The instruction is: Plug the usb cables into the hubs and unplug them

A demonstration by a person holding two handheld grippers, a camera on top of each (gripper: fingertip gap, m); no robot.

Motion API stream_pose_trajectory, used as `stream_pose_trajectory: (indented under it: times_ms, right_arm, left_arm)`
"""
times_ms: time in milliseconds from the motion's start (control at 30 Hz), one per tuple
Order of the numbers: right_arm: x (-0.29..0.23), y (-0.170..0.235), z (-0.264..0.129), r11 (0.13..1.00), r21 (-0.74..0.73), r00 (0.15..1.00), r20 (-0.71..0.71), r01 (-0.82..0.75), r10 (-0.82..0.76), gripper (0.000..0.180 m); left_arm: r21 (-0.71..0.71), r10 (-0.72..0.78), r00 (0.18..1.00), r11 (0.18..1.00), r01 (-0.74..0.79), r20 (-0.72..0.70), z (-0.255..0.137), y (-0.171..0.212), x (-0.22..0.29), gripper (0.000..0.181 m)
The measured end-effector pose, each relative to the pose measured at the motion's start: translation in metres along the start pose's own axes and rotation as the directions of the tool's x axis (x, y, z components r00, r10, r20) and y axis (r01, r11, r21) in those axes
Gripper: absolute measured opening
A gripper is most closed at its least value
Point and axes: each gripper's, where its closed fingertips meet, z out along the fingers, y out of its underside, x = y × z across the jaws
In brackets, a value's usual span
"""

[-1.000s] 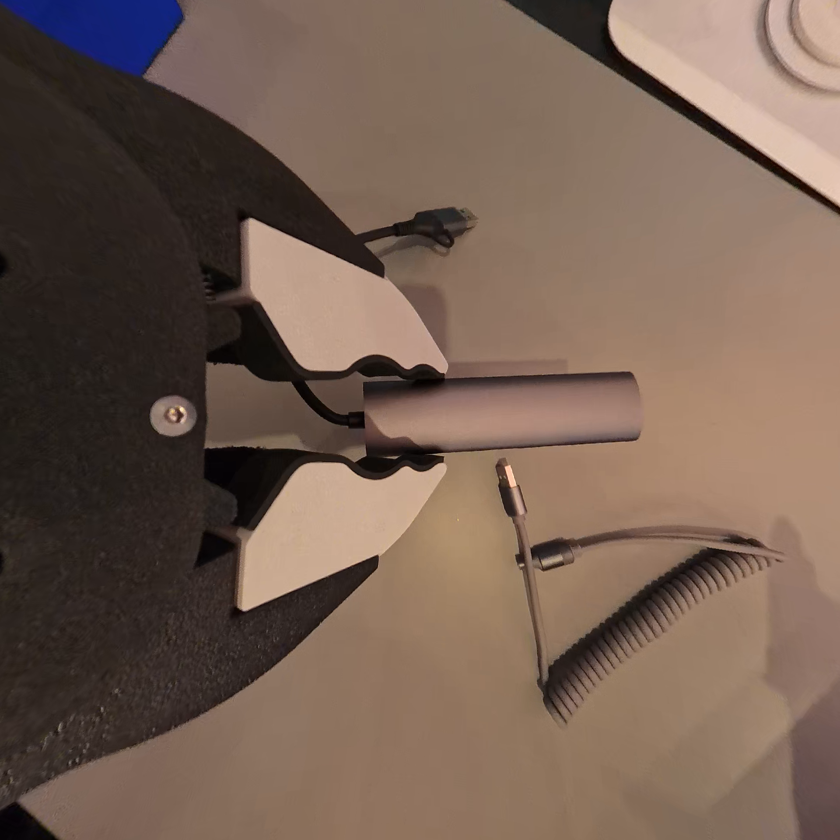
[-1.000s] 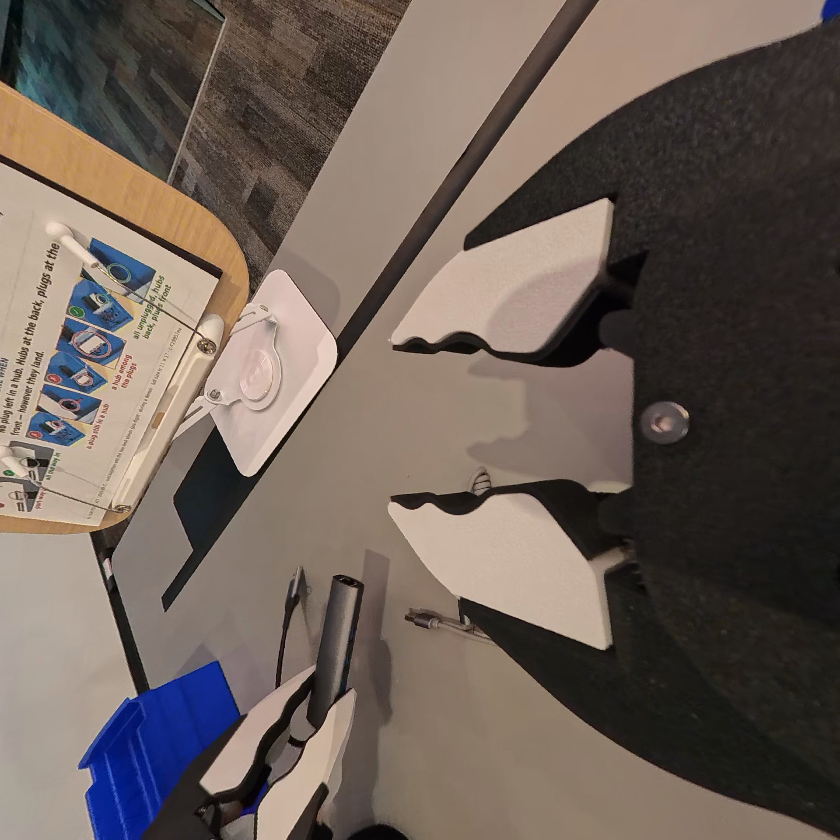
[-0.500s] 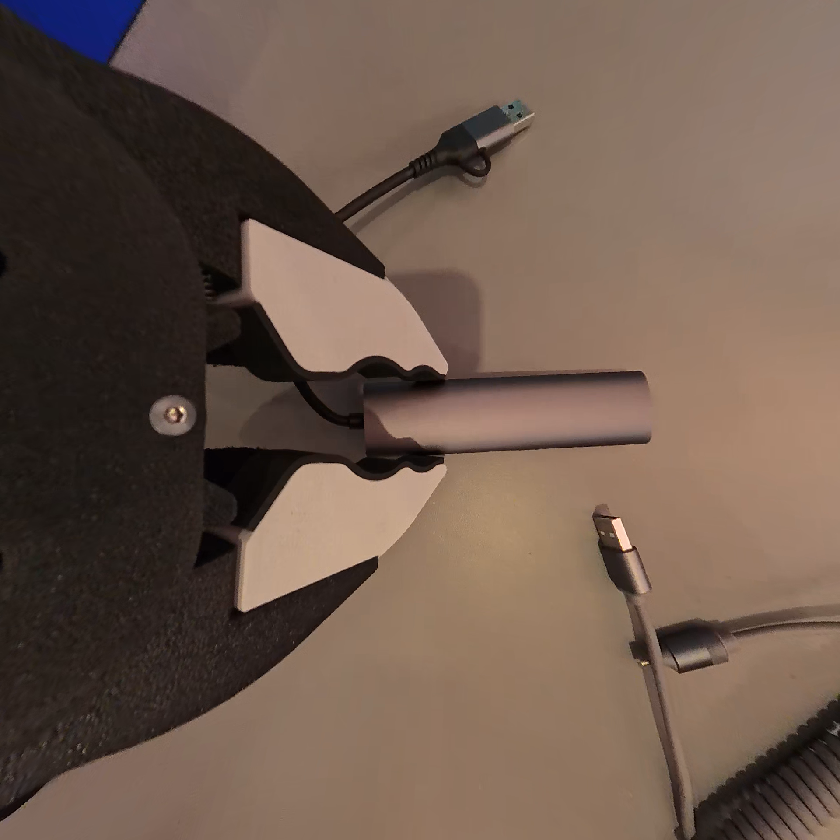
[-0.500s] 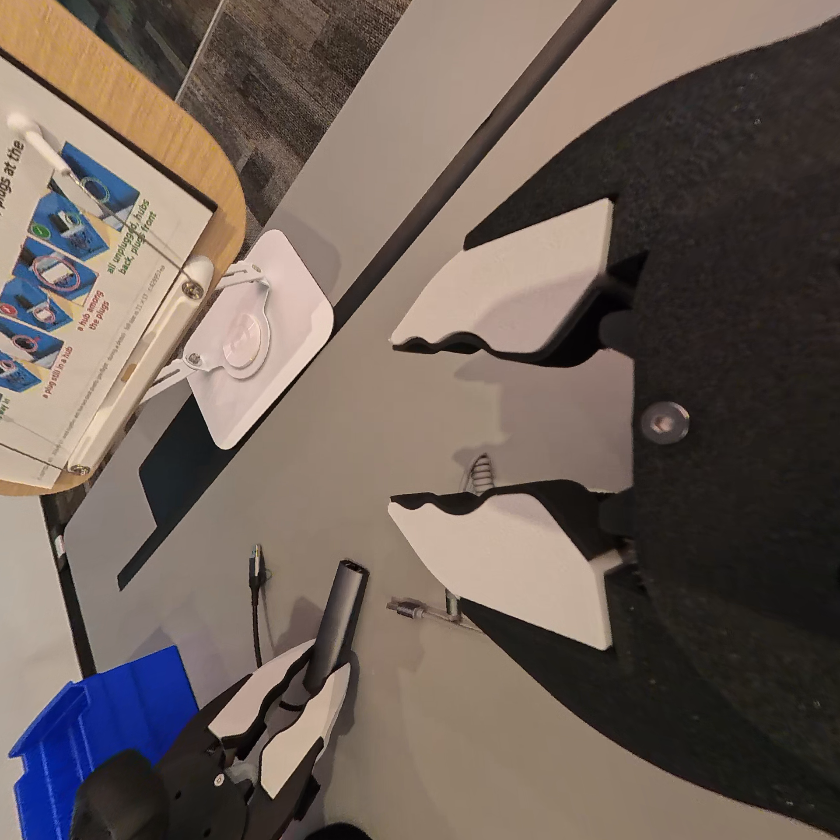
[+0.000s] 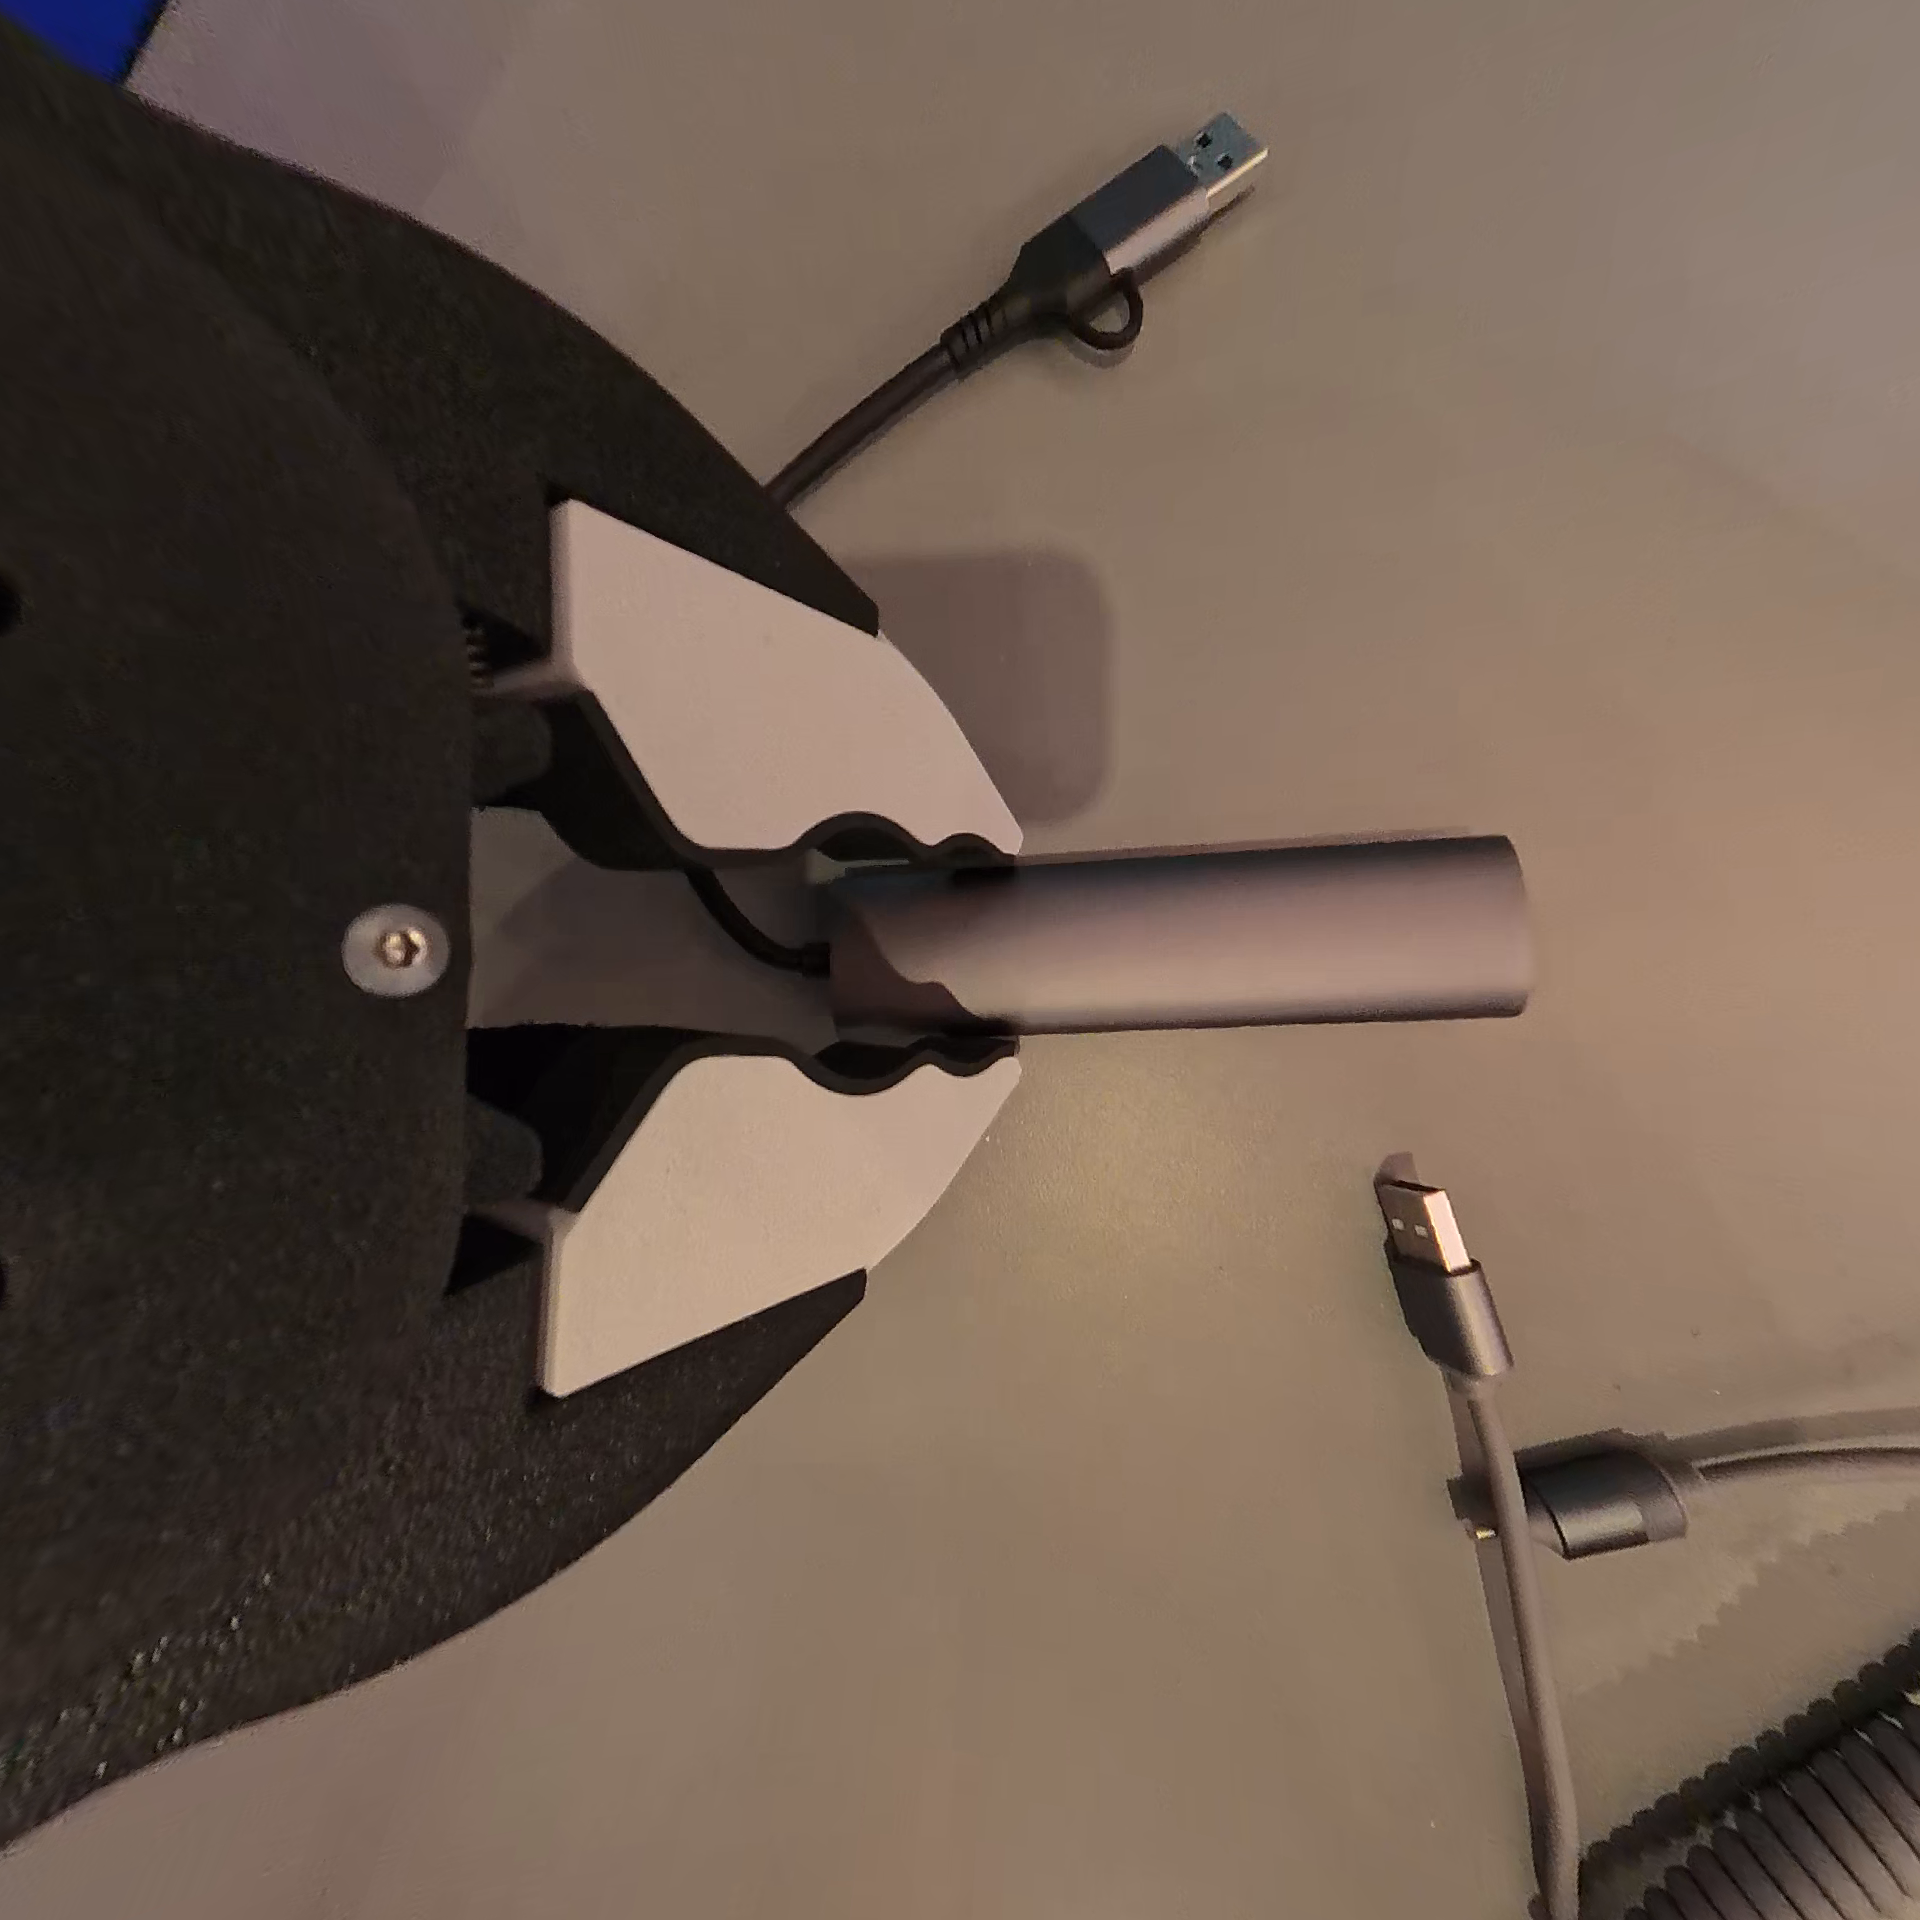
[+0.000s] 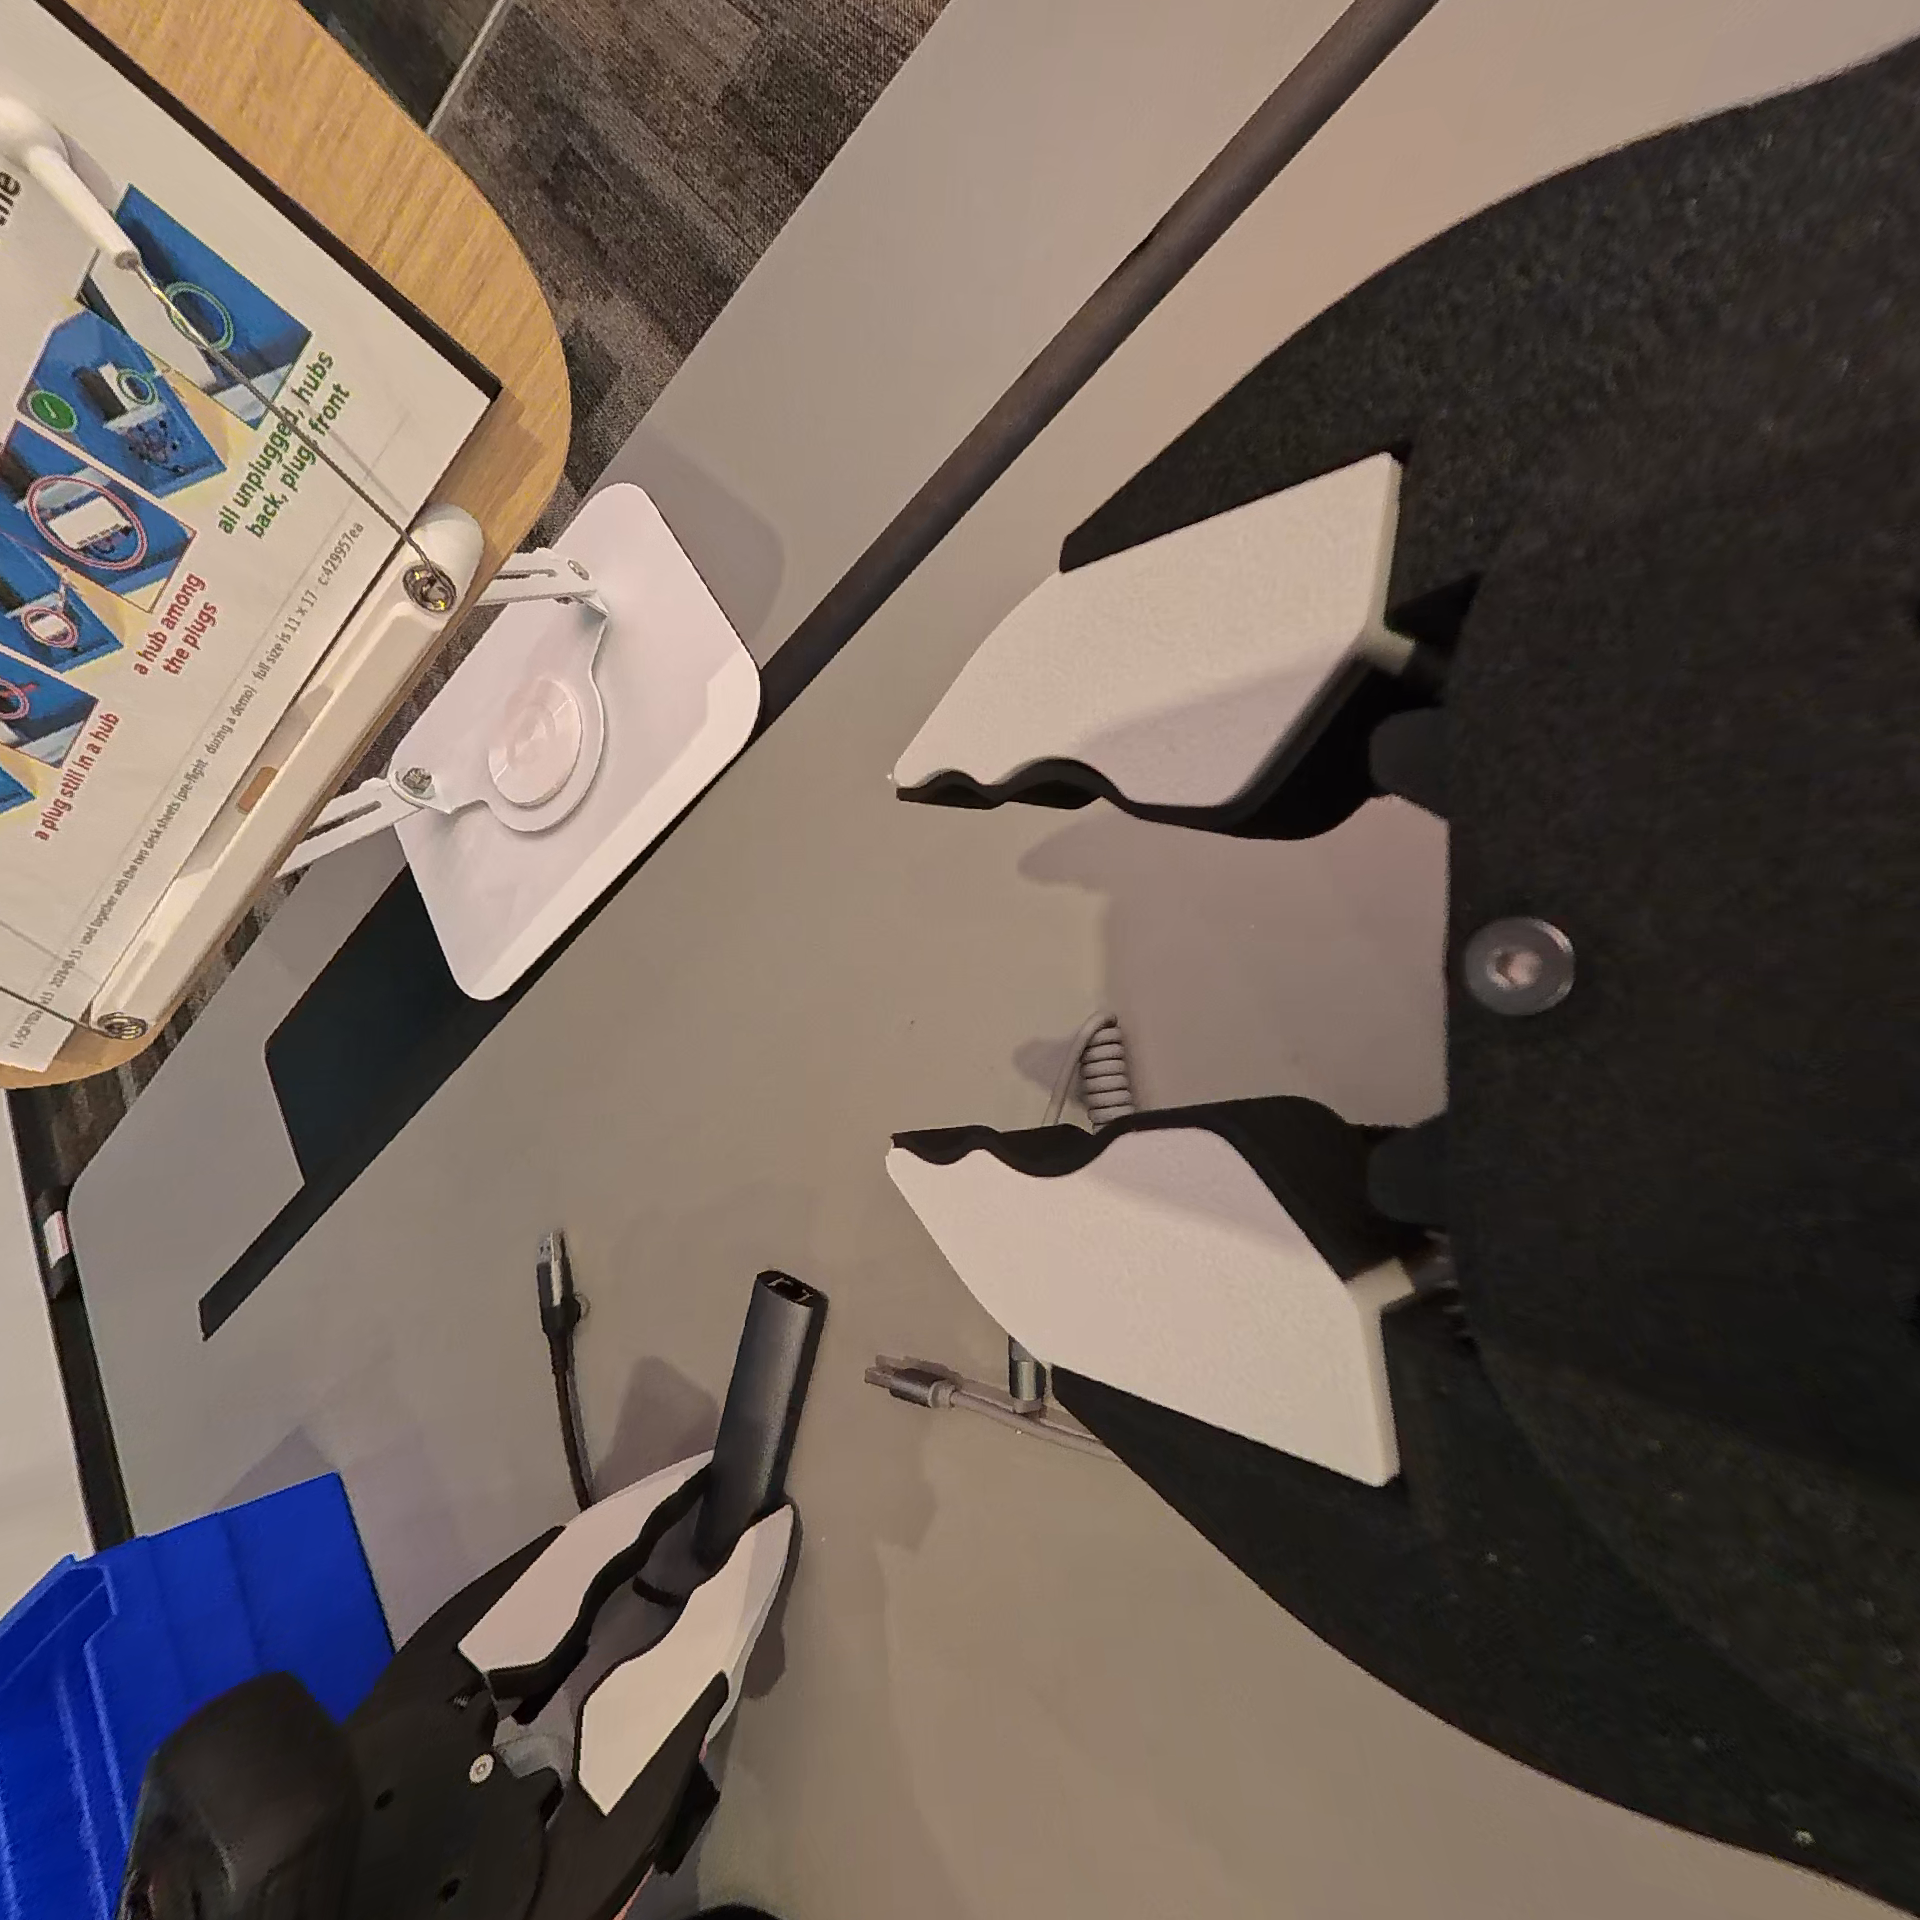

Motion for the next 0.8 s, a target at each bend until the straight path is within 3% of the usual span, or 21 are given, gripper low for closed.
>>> stream_pose_trajectory:
  times_ms: [267, 800]
  right_arm:
    - [0.001, -0.001, -0.002, 1.0, 0.01, 1.0, 0.002, -0.007, 0.007, 0.058]
    - [-0.01, -0.001, 0.008, 1.0, -0.013, 0.999, 0.029, 0.024, -0.023, 0.058]
  left_arm:
    - [-0.054, 0.059, 0.995, 0.997, -0.054, 0.083, -0.006, 0.01, -0.004, 0.039]
    - [-0.048, 0.054, 0.995, 0.998, -0.05, 0.082, -0.011, 0.009, -0.003, 0.03]
